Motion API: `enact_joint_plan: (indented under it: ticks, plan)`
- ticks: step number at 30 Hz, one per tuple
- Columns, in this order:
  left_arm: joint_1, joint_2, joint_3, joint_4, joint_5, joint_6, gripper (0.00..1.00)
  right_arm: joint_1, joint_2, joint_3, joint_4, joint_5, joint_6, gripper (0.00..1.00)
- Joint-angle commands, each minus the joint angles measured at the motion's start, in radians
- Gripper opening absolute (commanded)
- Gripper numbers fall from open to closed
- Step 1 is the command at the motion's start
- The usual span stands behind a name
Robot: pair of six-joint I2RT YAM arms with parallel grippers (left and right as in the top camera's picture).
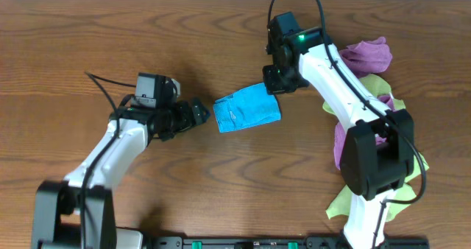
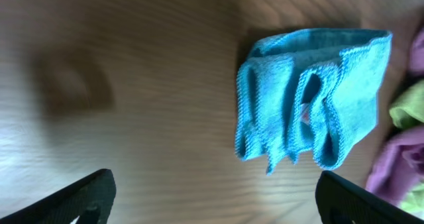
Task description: Fold the cloth
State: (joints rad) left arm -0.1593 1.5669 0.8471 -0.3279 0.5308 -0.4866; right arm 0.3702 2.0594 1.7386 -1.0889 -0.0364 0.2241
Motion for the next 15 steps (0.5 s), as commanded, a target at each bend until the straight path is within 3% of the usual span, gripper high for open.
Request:
enact_joint_plan:
  ticks: [1,11,15]
  plan:
    - [-0.013,0.064,-0.001,0.050,0.126,-0.082,0.95,-0.034,0.005,-0.017,0.016,0.059,0.034,0.02]
    - [-0.085,0.169,-0.001,0.279,0.142,-0.300,0.95,-0.047,0.106,-0.035,0.042,0.010,0.038,0.02]
    - [-0.088,0.180,-0.001,0.304,0.133,-0.331,0.95,-0.042,0.135,-0.035,0.053,-0.061,0.037,0.01]
